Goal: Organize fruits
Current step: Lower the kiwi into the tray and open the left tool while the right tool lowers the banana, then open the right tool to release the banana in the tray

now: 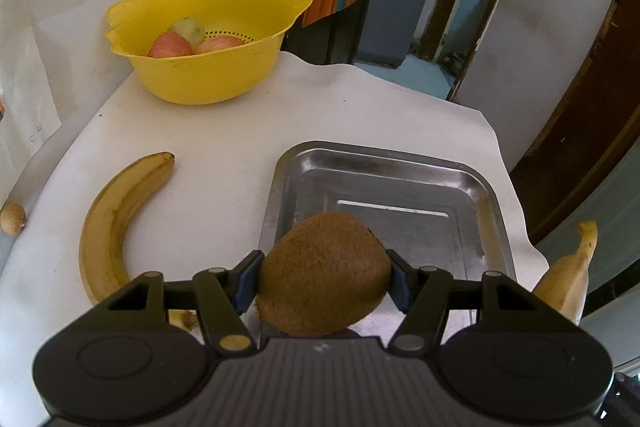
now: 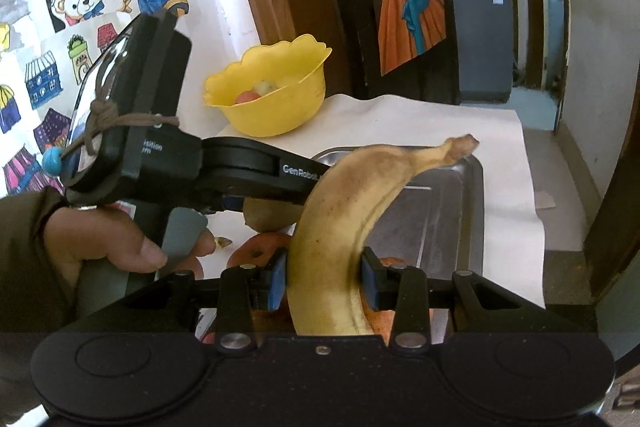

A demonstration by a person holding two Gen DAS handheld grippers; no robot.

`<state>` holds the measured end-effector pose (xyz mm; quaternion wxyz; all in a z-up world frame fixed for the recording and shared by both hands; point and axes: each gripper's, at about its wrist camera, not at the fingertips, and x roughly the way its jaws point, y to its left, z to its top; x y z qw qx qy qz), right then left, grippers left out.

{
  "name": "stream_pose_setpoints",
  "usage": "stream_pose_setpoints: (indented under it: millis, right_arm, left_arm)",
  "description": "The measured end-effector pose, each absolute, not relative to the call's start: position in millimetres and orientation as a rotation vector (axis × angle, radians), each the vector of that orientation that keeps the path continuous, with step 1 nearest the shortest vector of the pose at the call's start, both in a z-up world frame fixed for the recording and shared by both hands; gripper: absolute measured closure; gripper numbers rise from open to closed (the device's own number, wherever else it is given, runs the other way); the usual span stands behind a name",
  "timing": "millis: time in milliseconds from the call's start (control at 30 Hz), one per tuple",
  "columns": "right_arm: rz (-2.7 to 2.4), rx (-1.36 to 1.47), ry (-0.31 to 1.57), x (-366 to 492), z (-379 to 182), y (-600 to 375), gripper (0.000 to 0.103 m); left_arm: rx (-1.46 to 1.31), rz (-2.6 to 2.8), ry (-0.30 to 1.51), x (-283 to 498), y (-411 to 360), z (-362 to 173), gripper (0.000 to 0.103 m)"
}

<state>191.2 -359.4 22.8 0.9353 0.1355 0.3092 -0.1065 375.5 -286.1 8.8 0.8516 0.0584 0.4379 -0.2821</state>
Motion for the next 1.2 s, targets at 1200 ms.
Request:
stream_pose_setpoints:
  millis: [1200]
  right_arm:
    - [-0.240,0.187,0.627,171,26,-345,0.033]
  left_arm:
    - [0.092,-0.530,0.822,350,-246,34,0.011]
